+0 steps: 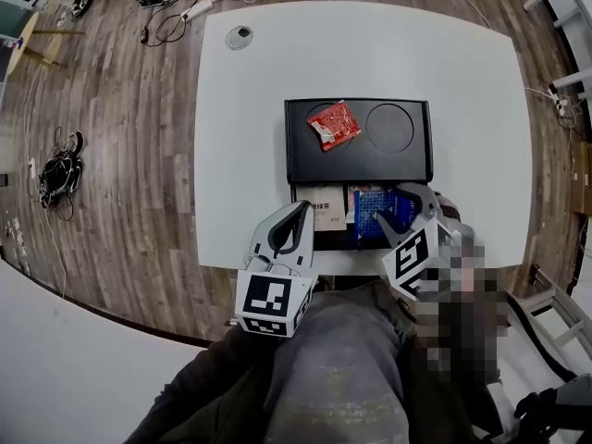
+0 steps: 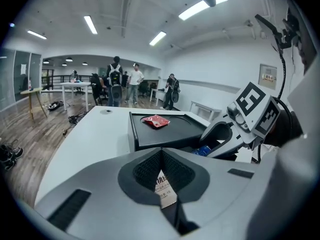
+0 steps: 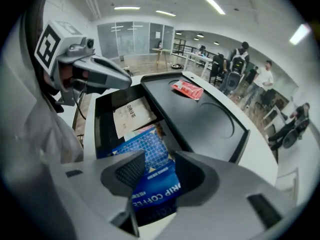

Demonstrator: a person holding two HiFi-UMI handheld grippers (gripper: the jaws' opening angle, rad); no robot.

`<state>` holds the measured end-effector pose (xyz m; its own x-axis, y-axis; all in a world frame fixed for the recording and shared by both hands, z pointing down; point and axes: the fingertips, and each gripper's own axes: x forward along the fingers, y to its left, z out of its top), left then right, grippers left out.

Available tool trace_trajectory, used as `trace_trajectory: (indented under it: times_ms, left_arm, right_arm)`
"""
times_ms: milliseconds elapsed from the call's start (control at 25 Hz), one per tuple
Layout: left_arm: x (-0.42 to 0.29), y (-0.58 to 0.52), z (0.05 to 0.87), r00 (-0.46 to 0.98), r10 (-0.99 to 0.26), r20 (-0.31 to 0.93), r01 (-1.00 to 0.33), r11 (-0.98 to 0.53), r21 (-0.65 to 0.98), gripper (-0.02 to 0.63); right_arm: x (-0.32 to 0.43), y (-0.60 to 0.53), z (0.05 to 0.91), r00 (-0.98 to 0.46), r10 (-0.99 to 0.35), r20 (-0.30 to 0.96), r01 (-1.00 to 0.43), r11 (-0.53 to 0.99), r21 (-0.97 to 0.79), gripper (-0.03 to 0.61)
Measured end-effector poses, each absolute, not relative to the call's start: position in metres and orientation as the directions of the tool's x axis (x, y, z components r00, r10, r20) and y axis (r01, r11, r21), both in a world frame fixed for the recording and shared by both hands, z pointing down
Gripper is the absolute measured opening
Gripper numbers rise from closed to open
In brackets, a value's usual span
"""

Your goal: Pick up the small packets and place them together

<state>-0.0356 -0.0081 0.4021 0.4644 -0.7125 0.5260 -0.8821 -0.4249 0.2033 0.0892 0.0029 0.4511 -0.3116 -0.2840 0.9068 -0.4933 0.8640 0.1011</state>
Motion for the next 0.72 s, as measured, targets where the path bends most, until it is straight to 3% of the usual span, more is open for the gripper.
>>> trace_trajectory:
  times_ms: [200,520,680,720]
  left_arm:
    - [-0.039,-0.014,0.403,0.442,-0.728,0.524,-0.895,-0.394,0.208,-0.009]
    - [-0.047,-0.012,0.407,0.424,-0.733,0.531,-0.905,-0.368,0.214,-0.009]
    - [-0.048,-0.012,0.408,0.425,-0.734,0.53,-0.904,-0.367,0.217,-0.009]
    - [-0.049,-0.012,0.407,0.425,-0.734,0.529,-0.904,-0.367,0.218,-0.009]
  right_arm:
    - [0.083,0.009,0.463,-0.24,-0.243,0.94,-0.368,0.919,0.144,0.189]
    - [0.083,0.012,0.478,-0.165,-0.199,0.966,-0.337,0.932,0.134,0.18]
    - [0.079,0.02,0.483,-0.142,-0.197,0.97,-0.221,0.962,0.163,0.092]
    - [0.078,0.021,0.484,-0.135,-0.212,0.968,-0.202,0.962,0.182,0.031]
